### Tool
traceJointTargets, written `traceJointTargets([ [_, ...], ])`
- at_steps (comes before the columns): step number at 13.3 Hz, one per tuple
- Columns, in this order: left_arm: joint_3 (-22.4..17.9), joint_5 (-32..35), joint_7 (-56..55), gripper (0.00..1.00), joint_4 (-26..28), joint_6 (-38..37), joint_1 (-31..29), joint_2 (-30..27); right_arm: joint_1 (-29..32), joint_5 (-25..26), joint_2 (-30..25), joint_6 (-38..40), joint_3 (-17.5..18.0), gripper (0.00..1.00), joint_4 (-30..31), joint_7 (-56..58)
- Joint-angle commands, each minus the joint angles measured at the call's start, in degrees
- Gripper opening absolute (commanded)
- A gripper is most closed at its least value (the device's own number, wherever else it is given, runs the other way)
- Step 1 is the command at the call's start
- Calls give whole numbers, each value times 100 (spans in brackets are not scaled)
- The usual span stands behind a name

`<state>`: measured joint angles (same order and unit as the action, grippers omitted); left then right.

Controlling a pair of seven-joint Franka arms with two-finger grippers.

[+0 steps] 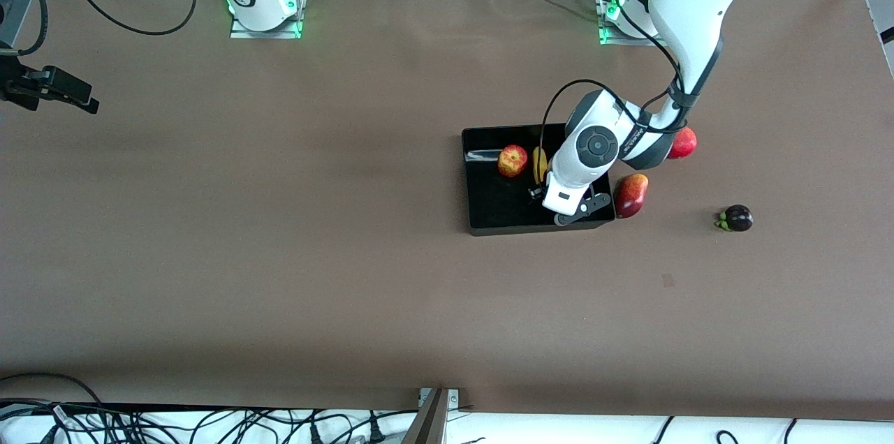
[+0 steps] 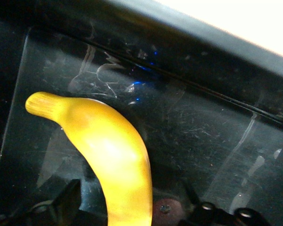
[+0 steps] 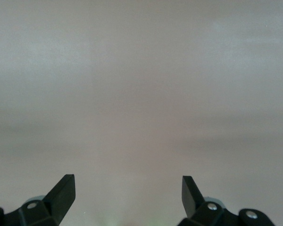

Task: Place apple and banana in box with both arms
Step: 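Lower the banana into the box and open the left gripper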

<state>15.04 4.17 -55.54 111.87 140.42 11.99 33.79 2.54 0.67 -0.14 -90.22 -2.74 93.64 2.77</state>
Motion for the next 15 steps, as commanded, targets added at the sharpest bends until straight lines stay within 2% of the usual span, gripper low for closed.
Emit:
traceJointTargets([
  [1, 34, 110, -10, 100, -174, -94, -39, 23, 1, -67, 49, 84, 1, 100, -127, 57],
  [4, 34, 119, 16, 100, -542, -1039, -47, -161, 1, -67, 49, 84, 1, 100, -126, 57],
  [10, 69, 5, 244, 100, -1324, -3211, -65, -995, 1, -102, 49, 84, 1, 100, -127, 57],
  [12, 69, -91, 428, 100, -1684, -3774, -248, -1207, 1, -120, 49, 84, -7, 100, -126, 57],
  [15, 78, -285, 1323, 100, -2142, -4495, -792, -1488, 1, -120, 49, 84, -7, 100, -126, 57],
])
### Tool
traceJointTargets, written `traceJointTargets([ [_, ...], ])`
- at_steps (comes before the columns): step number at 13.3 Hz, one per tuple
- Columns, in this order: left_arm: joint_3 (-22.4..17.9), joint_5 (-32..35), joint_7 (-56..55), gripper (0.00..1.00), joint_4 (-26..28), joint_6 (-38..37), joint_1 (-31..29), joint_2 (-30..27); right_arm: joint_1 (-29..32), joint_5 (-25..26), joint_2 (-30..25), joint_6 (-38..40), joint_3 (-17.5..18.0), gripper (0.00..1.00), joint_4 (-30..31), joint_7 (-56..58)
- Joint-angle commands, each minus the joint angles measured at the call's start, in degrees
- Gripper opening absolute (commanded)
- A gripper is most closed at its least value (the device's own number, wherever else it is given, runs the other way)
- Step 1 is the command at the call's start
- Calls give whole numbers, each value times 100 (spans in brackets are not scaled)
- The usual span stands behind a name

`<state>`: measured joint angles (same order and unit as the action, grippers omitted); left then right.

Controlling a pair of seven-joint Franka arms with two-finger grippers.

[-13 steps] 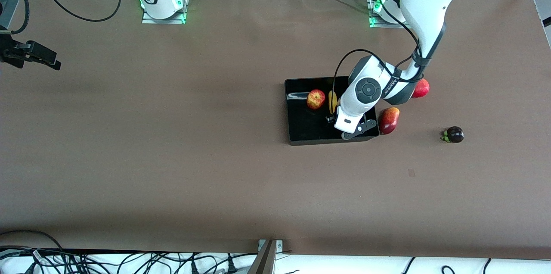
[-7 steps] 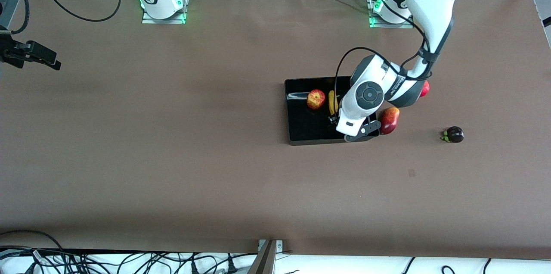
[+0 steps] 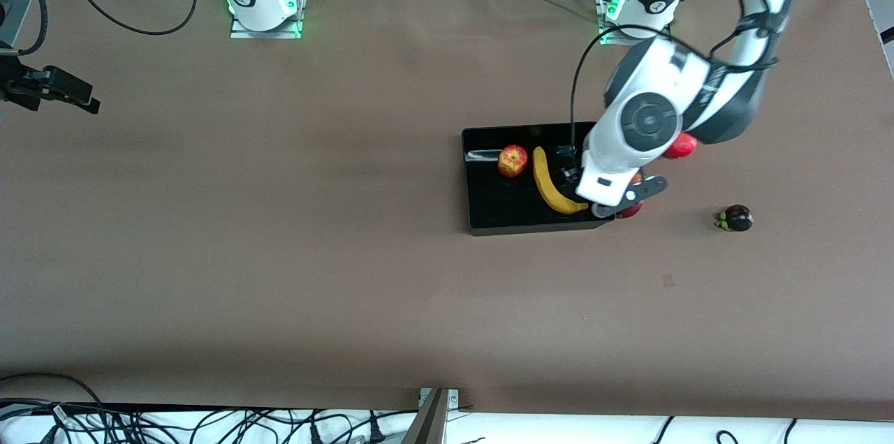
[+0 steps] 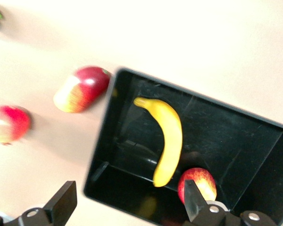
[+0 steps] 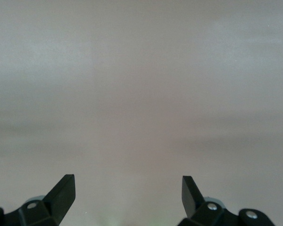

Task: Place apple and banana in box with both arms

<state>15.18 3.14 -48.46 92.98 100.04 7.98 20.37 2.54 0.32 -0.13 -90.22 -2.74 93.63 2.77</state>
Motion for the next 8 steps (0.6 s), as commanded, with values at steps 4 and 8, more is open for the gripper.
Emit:
traceJointTargets([
  [4, 56, -314, 2056, 100, -447, -1117, -1174, -866, 9, -94, 48, 84, -7, 100, -126, 57],
  [8, 55, -305, 2858, 100, -447, -1258, -1763, -1430, 9, -94, 48, 84, -7, 100, -126, 57],
])
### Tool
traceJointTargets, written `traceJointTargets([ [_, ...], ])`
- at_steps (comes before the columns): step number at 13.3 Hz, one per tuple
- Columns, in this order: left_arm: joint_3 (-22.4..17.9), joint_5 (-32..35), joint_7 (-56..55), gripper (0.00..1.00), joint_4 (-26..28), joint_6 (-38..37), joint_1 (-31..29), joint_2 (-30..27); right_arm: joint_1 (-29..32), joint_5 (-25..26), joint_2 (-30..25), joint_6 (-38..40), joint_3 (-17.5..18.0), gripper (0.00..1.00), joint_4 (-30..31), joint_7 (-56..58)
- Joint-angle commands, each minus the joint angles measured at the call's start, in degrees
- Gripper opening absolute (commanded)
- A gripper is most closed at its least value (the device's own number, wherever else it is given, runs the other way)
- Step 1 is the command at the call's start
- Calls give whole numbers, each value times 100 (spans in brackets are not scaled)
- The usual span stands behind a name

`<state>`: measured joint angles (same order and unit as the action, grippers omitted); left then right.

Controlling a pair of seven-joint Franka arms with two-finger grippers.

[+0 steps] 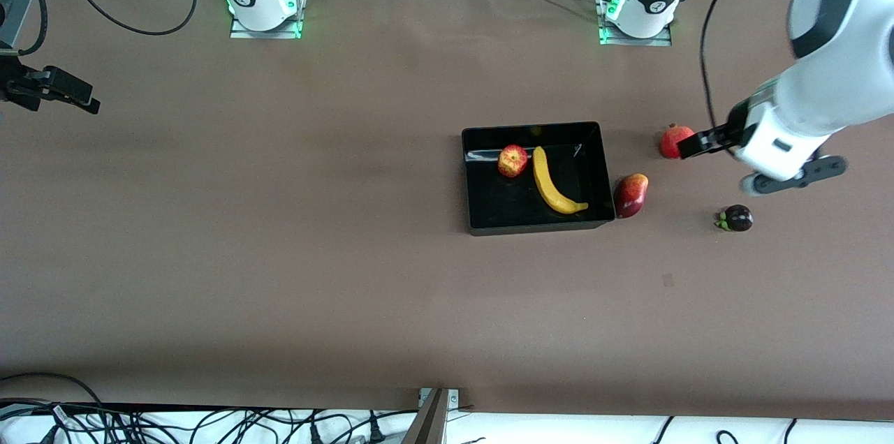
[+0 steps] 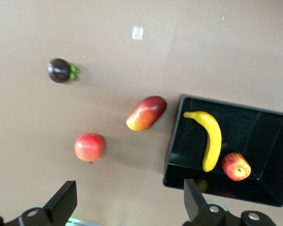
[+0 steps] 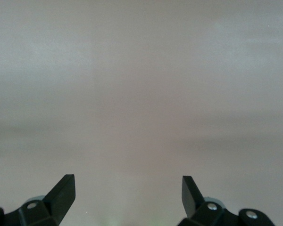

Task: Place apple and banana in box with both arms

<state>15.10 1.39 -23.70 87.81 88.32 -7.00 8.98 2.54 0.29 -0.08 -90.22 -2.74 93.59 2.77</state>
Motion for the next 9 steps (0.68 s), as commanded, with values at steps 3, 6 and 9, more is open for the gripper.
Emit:
traceJointTargets([
  [3, -25, -131, 998, 100, 70, -79, -529, -564, 9, -91, 43, 83, -7, 100, -122, 57],
  [6, -42, -122, 1298, 100, 79, -79, -671, -731, 9, -91, 43, 83, -7, 100, -131, 57],
  [9, -42, -131, 1447, 100, 79, -61, -759, -854, 9, -91, 43, 83, -7, 100, -122, 57],
])
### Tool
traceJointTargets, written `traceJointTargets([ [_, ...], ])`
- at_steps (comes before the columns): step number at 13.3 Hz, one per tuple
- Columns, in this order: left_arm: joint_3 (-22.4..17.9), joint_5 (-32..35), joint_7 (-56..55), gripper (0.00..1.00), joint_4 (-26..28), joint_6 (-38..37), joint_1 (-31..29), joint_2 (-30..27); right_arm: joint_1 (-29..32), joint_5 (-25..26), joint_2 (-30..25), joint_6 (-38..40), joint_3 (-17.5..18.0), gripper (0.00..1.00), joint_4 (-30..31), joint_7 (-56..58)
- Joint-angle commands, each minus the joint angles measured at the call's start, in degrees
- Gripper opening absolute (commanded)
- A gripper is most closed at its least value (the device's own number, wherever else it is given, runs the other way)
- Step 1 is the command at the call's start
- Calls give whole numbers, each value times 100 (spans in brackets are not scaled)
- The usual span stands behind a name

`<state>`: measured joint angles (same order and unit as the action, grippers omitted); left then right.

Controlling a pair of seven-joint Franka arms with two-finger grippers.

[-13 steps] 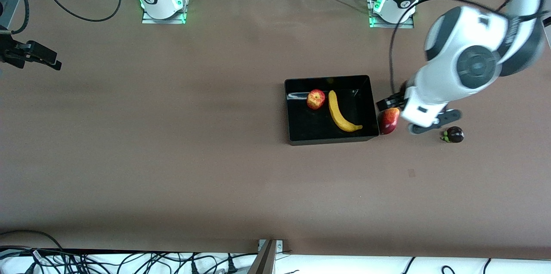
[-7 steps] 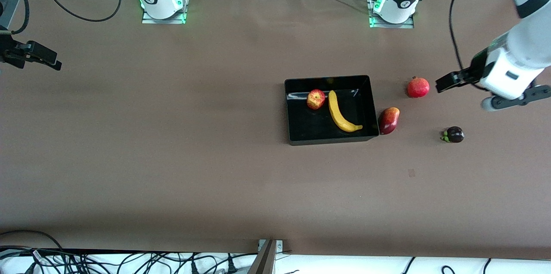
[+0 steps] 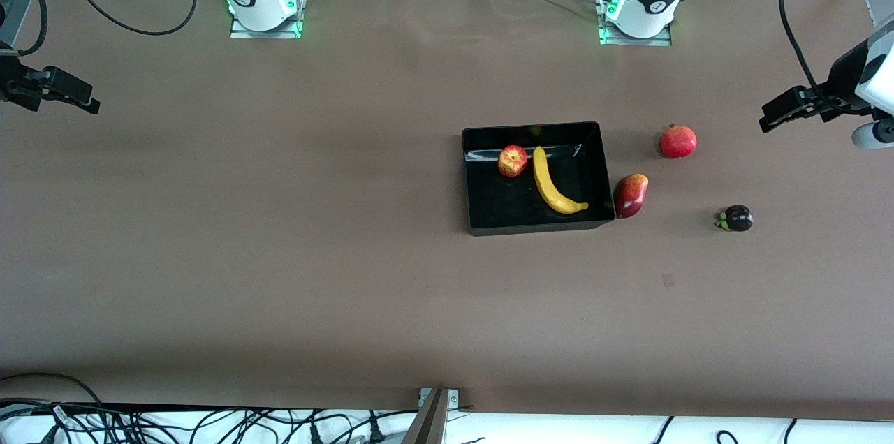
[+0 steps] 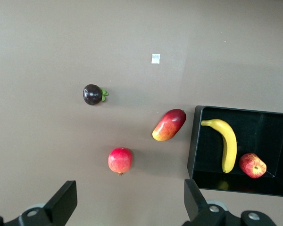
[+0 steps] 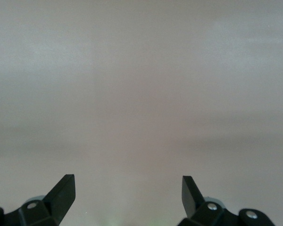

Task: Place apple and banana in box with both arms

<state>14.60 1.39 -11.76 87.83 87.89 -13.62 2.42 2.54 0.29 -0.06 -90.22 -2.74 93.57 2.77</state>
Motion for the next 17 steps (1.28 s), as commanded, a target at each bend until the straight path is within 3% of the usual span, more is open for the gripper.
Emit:
traceJointTargets([
  [1, -1, -130, 279, 100, 77, -18, -97, -250, 9, -90, 41, 83, -7, 100, -120, 57],
  [7, -238, -429, 700, 100, 7, 9, -106, -312, 9, -90, 41, 83, -7, 100, -129, 57],
  [17, -274, -394, 1273, 100, -152, -158, -62, -250, 9, -90, 41, 83, -7, 100, -120, 57],
])
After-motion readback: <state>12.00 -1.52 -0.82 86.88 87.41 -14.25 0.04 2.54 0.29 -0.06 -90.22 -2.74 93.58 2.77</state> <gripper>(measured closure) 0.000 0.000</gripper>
